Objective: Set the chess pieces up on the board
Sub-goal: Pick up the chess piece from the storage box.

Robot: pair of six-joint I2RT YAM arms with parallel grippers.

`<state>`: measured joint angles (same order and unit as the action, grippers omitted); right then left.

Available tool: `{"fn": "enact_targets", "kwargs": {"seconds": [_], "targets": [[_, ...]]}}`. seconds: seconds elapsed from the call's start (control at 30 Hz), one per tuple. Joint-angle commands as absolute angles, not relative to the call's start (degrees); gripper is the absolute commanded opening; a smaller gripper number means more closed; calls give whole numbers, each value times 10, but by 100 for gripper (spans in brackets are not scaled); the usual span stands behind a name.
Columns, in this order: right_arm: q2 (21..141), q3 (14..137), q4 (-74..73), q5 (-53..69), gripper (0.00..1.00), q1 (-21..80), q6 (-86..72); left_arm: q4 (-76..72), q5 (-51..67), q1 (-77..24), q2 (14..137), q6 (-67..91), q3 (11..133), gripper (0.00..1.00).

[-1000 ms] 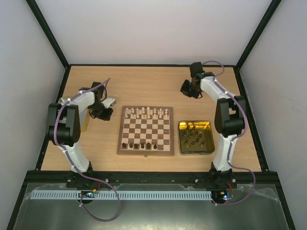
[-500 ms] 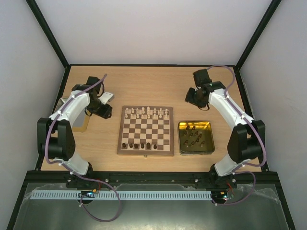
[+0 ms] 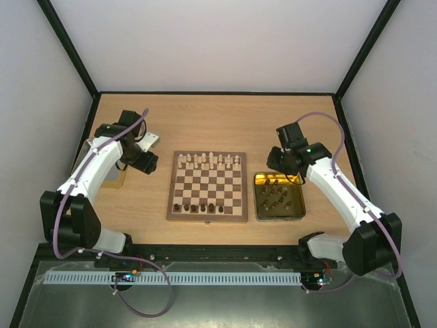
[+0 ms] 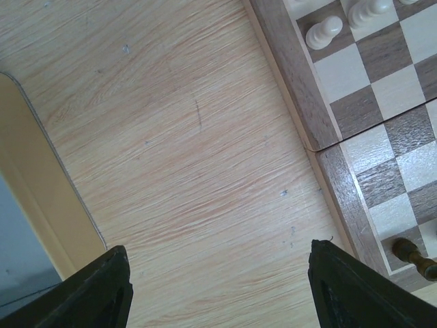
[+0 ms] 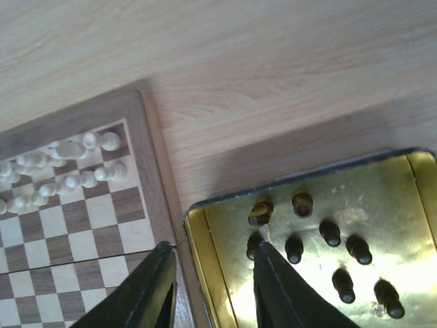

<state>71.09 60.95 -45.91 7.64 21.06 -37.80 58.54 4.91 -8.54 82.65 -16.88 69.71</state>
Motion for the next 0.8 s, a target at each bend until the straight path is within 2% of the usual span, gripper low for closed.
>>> {"fn": "enact_targets", "kwargs": {"seconds": [0.0, 0.2, 0.57, 0.77], "targets": [[723, 587, -445, 74, 30, 213, -395, 590, 56, -72, 796, -152, 681, 70], [721, 582, -433, 77, 34, 213, -437, 580, 74, -73, 790, -151, 677, 69], [735, 570, -514, 75, 32, 231, -425, 571, 62, -92, 788, -141, 690, 70], [758, 563, -517, 76, 25, 231, -417, 560, 63, -107, 788, -126, 673, 70]]}}
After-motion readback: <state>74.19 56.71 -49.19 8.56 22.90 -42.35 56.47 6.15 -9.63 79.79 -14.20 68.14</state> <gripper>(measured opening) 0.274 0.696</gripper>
